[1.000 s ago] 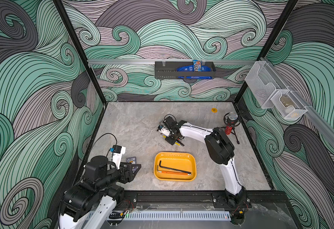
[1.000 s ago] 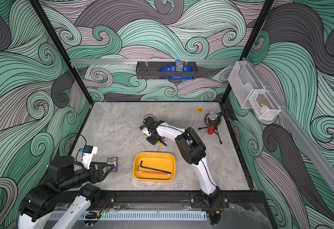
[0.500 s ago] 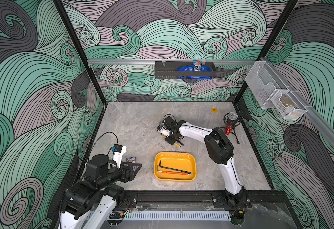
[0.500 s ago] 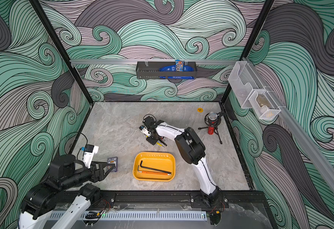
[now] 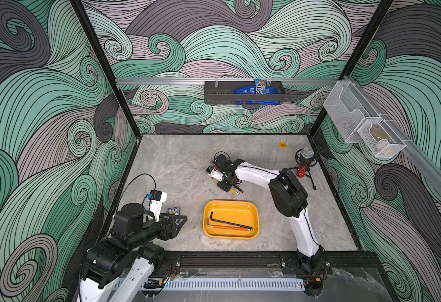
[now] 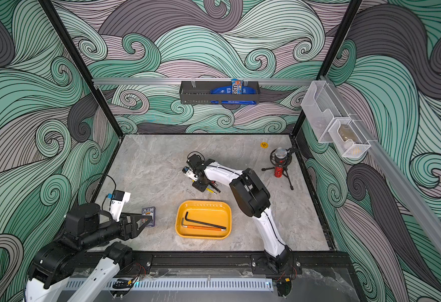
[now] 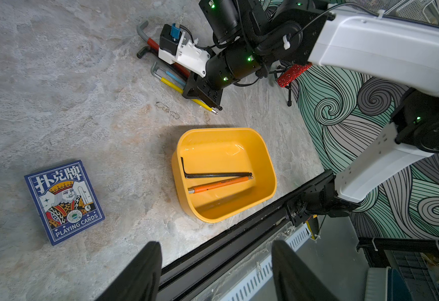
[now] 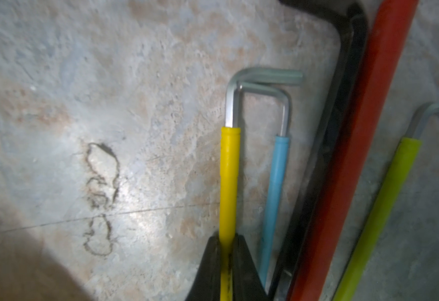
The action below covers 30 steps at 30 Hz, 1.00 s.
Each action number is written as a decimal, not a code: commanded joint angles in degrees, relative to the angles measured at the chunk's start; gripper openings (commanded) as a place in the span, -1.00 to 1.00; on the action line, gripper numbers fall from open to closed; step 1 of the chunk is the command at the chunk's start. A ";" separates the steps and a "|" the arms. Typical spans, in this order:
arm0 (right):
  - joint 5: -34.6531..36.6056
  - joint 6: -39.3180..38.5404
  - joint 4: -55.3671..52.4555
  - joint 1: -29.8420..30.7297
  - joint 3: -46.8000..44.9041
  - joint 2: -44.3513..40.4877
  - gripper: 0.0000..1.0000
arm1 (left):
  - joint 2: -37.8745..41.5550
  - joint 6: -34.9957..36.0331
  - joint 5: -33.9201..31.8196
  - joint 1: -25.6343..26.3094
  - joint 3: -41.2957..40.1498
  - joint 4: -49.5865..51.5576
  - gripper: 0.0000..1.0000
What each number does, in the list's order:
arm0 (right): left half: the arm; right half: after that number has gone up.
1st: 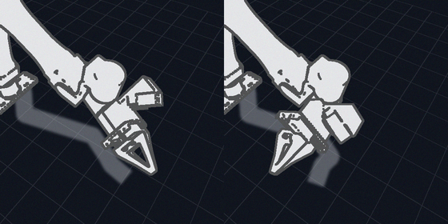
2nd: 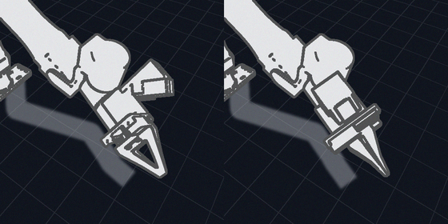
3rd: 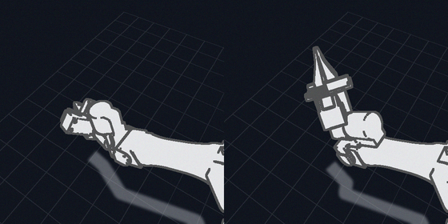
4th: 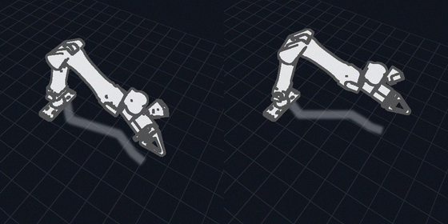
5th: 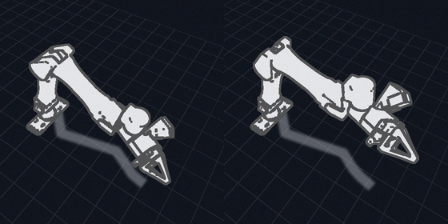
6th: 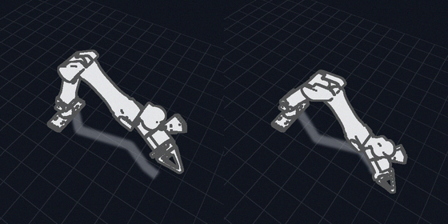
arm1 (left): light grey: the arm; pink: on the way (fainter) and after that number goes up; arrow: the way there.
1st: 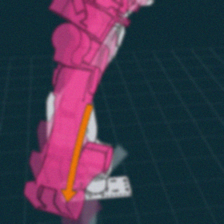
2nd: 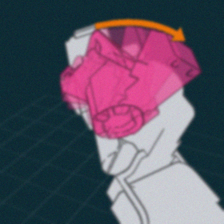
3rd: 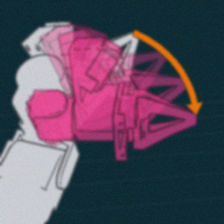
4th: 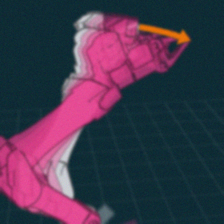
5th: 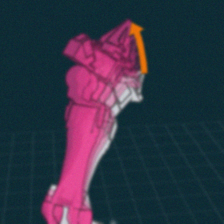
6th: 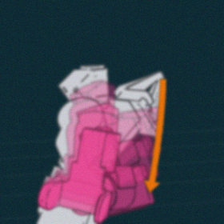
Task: Put the hex key on the desktop into the storage box
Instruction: Pick up the Allen key from the center of the board.
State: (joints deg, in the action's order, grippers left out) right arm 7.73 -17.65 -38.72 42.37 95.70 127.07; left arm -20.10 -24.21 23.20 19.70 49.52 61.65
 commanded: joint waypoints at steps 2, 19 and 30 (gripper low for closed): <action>0.65 -0.98 -2.25 0.61 -1.09 5.35 -1.00 | -0.65 0.25 0.62 0.19 0.25 -1.71 0.39; -3.08 -1.16 -1.98 3.45 2.95 1.96 -1.00 | -0.57 -0.53 0.09 0.23 -0.47 -3.24 0.39; -3.56 -0.64 -2.10 6.71 6.93 2.10 -1.00 | -1.18 -0.51 0.18 0.25 -0.13 -3.63 0.39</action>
State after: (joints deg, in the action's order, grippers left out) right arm 5.23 -18.46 -40.32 48.86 101.36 128.27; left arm -20.78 -24.64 23.18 19.68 49.34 59.09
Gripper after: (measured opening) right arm 0.103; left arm 0.695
